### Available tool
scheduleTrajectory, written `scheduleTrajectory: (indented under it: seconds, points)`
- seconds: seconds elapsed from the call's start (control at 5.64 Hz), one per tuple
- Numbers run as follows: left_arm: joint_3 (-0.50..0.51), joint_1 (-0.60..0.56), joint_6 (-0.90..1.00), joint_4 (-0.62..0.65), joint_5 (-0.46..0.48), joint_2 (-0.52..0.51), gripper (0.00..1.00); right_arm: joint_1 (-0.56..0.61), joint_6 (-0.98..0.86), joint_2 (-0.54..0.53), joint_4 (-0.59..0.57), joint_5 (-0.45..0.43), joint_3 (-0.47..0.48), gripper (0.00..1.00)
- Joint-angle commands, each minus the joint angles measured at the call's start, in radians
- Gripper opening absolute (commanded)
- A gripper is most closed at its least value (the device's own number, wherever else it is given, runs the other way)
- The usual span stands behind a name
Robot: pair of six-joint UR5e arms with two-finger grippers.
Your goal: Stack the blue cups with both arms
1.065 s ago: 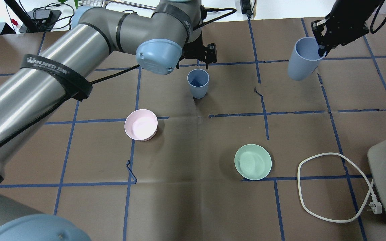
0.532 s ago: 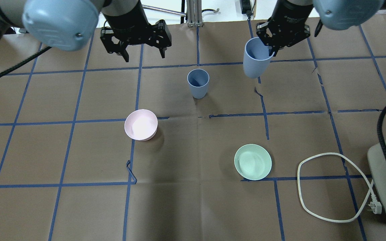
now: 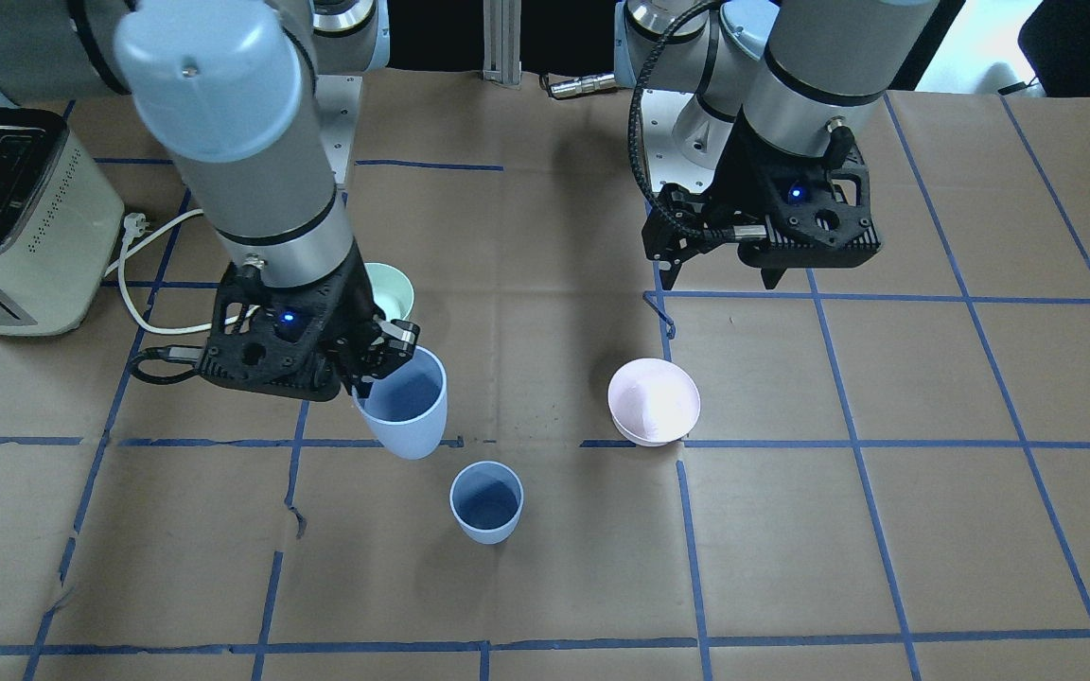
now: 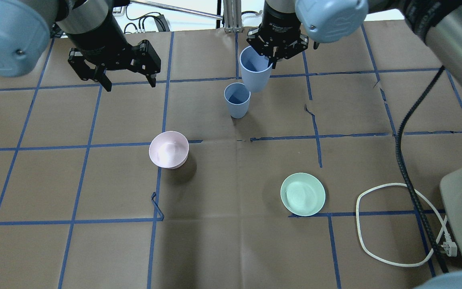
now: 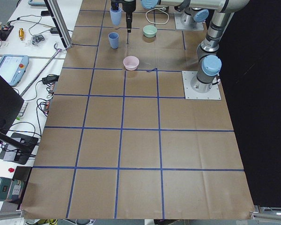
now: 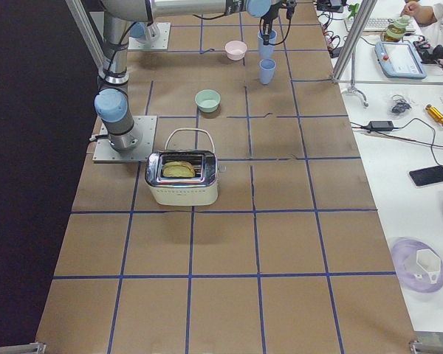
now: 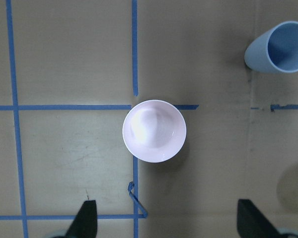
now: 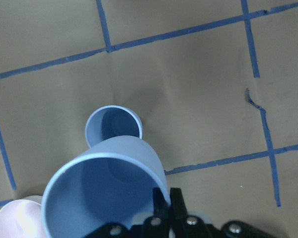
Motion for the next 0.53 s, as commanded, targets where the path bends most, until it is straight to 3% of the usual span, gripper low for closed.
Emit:
scheduleTrajectory:
  seconds: [0.0,0.35]
  points:
    - [-0.040,0.009,0.012,-0.004,0.005,0.044,0.99,0.019,0.032,0.090,-0.064,-0.003,-0.044,0.08]
    - [-0.014,0.011,-0.005,-0.051,0.006,0.044,0.99,0.017,0.027,0.142,-0.066,-0.003,-0.028,0.08]
